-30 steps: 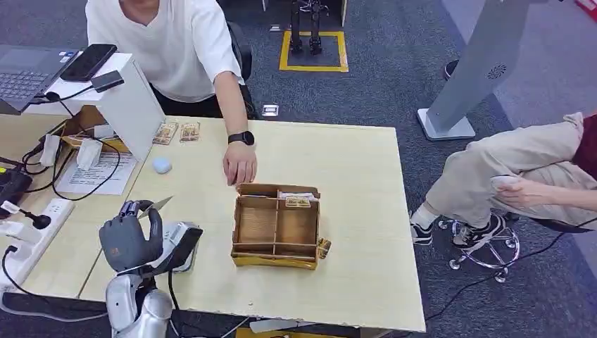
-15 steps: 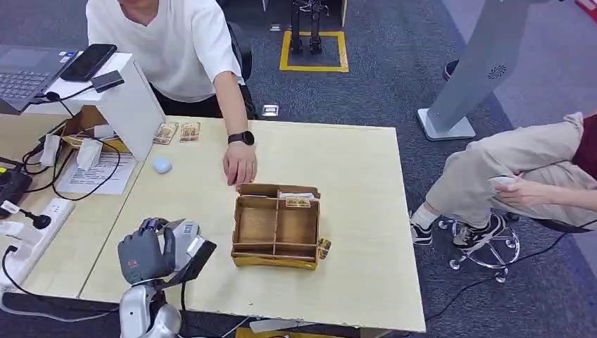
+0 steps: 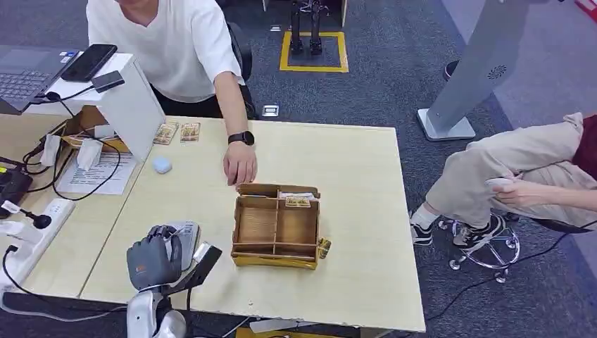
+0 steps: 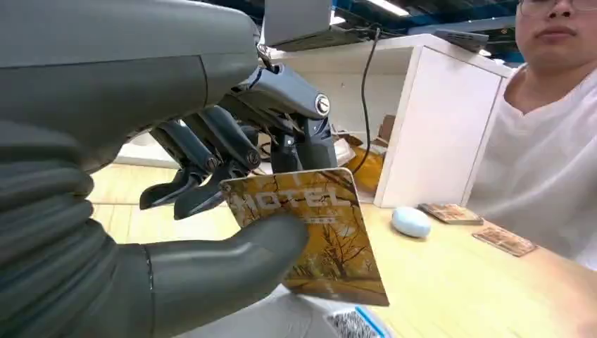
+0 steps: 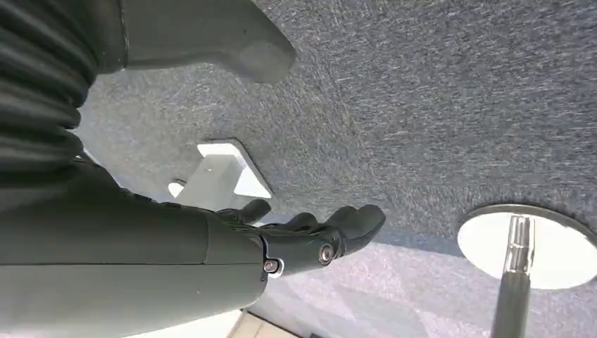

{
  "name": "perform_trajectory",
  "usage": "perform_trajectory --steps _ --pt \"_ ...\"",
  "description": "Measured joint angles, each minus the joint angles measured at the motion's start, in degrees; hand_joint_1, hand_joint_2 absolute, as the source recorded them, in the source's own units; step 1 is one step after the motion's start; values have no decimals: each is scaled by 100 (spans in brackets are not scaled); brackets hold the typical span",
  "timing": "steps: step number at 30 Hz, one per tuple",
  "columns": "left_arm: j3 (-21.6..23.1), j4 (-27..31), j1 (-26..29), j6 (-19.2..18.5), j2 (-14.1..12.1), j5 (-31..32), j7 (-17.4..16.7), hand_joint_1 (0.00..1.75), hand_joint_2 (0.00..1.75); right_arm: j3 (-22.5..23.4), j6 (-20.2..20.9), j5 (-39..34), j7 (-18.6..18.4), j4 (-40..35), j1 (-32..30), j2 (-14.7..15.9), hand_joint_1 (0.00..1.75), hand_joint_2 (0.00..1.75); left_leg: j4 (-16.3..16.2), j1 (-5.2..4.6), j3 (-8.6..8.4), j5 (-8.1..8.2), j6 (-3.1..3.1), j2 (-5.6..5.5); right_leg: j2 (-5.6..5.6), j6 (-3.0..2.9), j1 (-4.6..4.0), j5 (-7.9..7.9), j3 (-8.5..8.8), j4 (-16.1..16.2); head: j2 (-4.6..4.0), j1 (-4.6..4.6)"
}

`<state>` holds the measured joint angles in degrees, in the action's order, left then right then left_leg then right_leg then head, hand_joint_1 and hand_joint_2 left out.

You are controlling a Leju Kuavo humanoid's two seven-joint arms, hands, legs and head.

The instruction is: Pass the card to the sensor for recognition and then transmit it.

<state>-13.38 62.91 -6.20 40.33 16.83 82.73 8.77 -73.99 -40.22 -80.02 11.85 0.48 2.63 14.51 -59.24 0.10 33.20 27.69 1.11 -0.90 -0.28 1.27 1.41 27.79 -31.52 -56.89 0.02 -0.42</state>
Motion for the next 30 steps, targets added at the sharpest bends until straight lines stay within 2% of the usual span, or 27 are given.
perform_trajectory --steps 8,18,30 --pt "39 -116 -7 2 0 11 -88 175 175 0 0 24 -48 0 2 0 0 175 0 0 -7 0 0 1 0 0 0 0 6 0 -2 0" --pt "212 -461 -45 2 -18 50 -409 175 175 0 0 50 -68 0 11 0 0 175 0 0 -13 0 0 0 -1 0 0 0 13 0 -2 0" --pt "416 -726 -104 -11 -29 59 -604 175 175 0 0 48 -68 0 14 0 0 175 1 0 -21 0 0 -2 -5 0 0 0 23 0 -2 0"
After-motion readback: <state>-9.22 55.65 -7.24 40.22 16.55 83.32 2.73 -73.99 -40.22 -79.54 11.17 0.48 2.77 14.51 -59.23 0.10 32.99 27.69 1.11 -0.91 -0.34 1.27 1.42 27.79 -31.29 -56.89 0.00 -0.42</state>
